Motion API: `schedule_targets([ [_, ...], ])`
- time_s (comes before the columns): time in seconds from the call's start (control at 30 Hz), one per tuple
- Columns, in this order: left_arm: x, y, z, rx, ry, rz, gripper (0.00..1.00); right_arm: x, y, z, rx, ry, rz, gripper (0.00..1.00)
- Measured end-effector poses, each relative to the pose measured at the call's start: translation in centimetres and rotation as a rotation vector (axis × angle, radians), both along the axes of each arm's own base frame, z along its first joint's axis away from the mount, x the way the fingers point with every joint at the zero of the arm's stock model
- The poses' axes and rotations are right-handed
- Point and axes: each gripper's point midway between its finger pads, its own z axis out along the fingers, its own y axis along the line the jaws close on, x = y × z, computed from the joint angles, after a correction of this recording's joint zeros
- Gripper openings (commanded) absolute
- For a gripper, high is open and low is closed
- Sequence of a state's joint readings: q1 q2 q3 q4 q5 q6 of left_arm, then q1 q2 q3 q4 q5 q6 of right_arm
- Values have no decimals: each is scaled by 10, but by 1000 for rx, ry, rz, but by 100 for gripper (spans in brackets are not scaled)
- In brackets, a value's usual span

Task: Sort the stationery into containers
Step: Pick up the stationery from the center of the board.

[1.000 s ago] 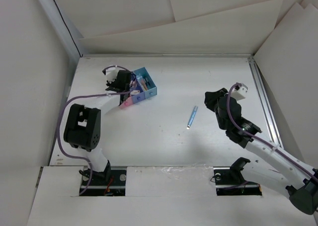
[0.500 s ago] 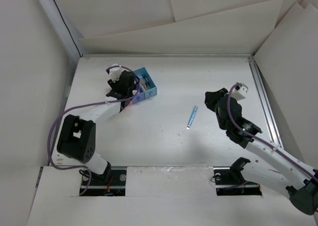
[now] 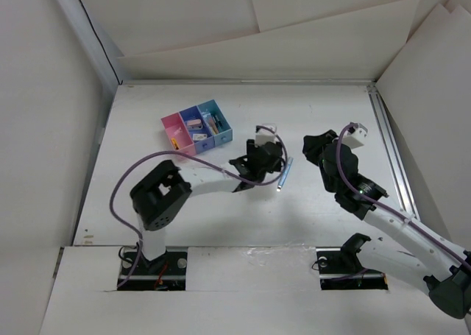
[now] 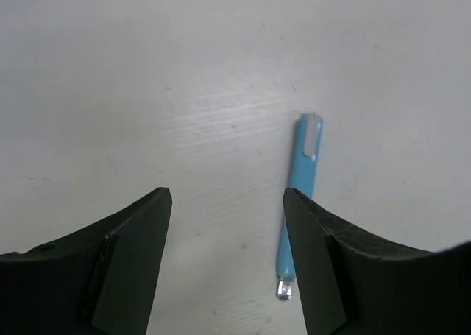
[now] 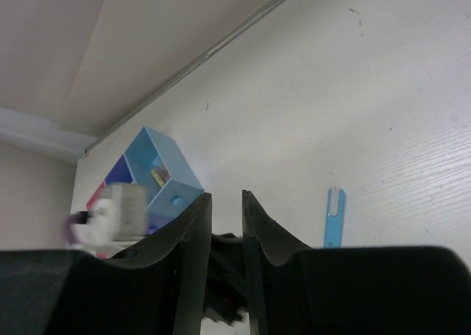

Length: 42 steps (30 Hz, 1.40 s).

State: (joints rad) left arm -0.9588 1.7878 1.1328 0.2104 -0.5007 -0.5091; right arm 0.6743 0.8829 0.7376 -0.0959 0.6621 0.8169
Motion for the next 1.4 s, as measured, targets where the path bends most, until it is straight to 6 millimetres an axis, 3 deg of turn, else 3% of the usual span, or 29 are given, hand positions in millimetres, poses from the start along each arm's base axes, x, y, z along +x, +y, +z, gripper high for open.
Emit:
schedule_targets([
  [0.1, -22, -35, -35, 67, 49, -89, 66, 0, -2, 1, -3, -2, -7, 36],
  [0.2, -32, -53, -58, 103, 91, -146, 67, -1, -5, 3, -1, -11, -18, 38],
  [0.37, -29, -69, -71, 112, 117, -194, 68, -5, -9, 13, 18, -39, -27, 38],
  [0.6, -21, -86, -80, 125, 113, -226, 51, -5, -11, 15, 19, -43, -35, 38],
  [0.7, -21, -90, -81, 133, 104, -233, 36, -4, -11, 13, 16, -39, -35, 38],
  [0.9, -19, -93, -84, 177, 76, -213, 11, -3, -10, 11, 12, -34, -35, 38],
  [1.07, -21, -89, -84, 193, 53, -184, 5, -3, -10, 11, 12, -34, -35, 38],
  [1.27, -29, -55, -82, 235, 62, -135, 4, -5, -13, 15, 25, -44, -44, 43],
  [1.4, -20, -21, -71, 214, 79, -68, 2, -8, -17, 19, 42, -59, -57, 45],
])
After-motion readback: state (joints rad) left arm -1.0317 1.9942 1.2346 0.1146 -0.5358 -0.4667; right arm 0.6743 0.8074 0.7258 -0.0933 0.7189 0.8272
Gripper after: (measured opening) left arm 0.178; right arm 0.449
